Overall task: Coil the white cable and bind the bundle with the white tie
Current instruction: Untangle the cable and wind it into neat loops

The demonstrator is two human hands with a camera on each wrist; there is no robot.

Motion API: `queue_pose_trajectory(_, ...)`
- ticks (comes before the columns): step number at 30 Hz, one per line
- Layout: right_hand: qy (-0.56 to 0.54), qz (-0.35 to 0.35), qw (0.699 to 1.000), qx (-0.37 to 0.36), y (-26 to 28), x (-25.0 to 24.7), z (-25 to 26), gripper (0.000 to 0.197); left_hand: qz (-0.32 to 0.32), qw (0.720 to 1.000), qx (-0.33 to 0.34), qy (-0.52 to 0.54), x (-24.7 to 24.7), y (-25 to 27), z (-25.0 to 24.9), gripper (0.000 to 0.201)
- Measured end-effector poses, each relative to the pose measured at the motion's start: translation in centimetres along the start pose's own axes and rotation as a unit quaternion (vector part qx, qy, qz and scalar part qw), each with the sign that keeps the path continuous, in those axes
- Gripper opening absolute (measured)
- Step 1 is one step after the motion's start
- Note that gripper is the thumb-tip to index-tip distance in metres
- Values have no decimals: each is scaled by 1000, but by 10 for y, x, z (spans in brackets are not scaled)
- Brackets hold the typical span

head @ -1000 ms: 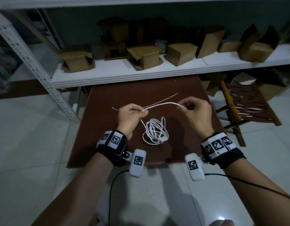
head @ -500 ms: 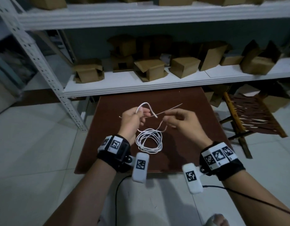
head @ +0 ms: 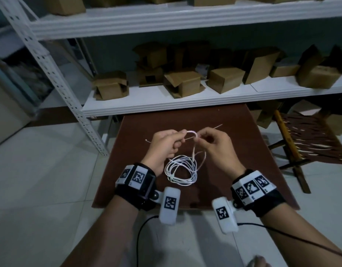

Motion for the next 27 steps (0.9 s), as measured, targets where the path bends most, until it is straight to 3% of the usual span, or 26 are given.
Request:
queue_pose_trajectory(7,-215,-64,974,22,2,-32,20,11,52,992,-30,114,9,9,-1,16)
queue_pose_trajectory(13,-310,-89,945,46,11,-39,33,10,51,997,-18,61,13,18,3,17)
queue_pose_trajectory(22,-254,-42,963,81,26,-37,36,10,-35,977,16,209,6,12,-8,18)
queue_pose_trajectory(27,-299,-50,949,89,23,-42,37,12,-4,958,-45,284,15,13,-6,22)
Point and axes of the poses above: each hand's wrist, its own y-axis away from the middle knuckle, its own x-axis out of the palm, z = x × y, the point moved 5 cm from there along -y, towards the middle knuckle
